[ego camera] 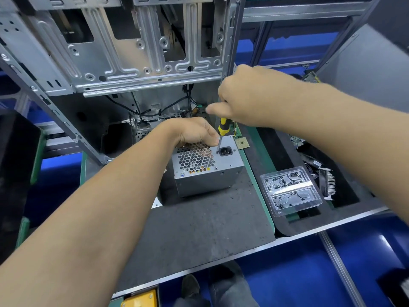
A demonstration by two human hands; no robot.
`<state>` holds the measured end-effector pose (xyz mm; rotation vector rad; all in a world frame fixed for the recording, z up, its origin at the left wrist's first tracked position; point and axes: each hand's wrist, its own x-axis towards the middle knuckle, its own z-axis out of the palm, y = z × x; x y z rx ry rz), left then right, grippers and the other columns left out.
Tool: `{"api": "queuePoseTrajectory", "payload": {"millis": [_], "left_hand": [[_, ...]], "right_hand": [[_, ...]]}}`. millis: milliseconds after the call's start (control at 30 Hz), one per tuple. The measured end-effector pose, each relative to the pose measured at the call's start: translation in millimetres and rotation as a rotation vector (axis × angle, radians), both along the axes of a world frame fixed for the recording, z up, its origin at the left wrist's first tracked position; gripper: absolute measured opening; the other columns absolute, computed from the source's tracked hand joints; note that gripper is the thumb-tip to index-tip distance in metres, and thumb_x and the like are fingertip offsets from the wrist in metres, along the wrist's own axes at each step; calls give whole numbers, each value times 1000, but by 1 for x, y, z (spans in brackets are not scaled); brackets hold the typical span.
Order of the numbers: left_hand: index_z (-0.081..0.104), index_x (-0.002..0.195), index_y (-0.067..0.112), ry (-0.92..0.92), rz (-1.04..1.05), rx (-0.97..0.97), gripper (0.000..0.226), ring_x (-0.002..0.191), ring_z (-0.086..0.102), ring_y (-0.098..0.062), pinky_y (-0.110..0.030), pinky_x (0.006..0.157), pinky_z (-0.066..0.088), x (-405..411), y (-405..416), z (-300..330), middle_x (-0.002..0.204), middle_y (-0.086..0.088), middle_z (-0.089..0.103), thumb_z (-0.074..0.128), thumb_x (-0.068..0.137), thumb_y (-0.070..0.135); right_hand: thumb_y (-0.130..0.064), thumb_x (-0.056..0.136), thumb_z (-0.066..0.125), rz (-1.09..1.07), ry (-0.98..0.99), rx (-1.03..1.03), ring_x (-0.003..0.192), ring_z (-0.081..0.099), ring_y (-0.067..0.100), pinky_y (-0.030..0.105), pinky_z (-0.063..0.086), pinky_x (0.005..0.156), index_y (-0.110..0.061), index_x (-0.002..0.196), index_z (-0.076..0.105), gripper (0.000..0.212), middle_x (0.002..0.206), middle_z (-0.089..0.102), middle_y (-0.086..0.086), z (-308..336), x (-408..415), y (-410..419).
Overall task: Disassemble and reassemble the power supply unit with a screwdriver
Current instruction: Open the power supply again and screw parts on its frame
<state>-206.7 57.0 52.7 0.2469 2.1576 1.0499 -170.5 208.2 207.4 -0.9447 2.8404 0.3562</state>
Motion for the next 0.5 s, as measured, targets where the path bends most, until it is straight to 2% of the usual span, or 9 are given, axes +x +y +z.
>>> {"api": "queuePoseTrajectory", "payload": {"millis": [67,133,167,200,233,300,367,433,500], "left_hand": [[62,73,13,-2,-7,10,26,50,50,10,-22,67,35,2,1,2,55,23,59,61,99,17],[78,92,15,17,-1,22,16,68,57,5,-20,76,43,2,1,2,76,16,68,63,97,15],[81,84,22,18,10,23,22,65,56,5,-14,70,44,2,0,2,72,15,67,63,96,15],[79,67,28,21,9,22,36,55,53,7,-10,60,42,3,0,2,61,19,63,63,97,15],[74,54,31,24,-7,14,48,47,50,8,-10,55,39,4,0,1,51,21,59,63,97,15],[72,50,35,13,-9,14,52,44,50,8,-16,58,35,4,1,1,49,21,58,62,98,16],[75,54,35,-9,16,36,49,45,50,7,-19,60,35,3,2,3,51,21,60,62,97,17],[76,57,34,-17,21,41,47,43,50,8,-20,65,35,4,2,3,49,21,58,61,98,16],[74,67,27,-29,13,46,37,42,49,9,-27,76,33,5,3,5,47,20,56,60,99,15]], "right_hand": [[-68,93,38,-42,-37,25,69,46,28,37,36,59,-13,74,45,59,75,34,6,1,-1,0],[-60,93,48,-51,-189,30,85,55,31,44,48,74,-20,96,49,40,96,43,6,3,0,3],[-47,94,55,-28,-260,-22,87,56,28,46,51,80,-25,102,48,25,106,42,3,3,2,4],[-33,94,57,8,-294,-64,87,55,24,47,51,83,-27,103,49,13,109,40,0,4,2,5],[-24,94,56,51,-284,-81,88,52,20,47,50,84,-29,100,52,8,109,42,-1,4,3,6],[-18,95,56,91,-224,-51,95,49,19,45,50,86,-28,94,57,11,110,48,1,2,2,6],[-24,99,56,76,-148,3,95,55,27,45,52,79,-24,95,59,5,105,52,6,1,-1,5],[-35,102,49,47,-61,38,74,52,30,38,43,61,-16,95,54,22,86,46,9,-3,-3,4],[-45,103,41,28,20,55,58,37,23,32,28,51,-12,86,45,37,72,32,6,-5,-2,5]]}}
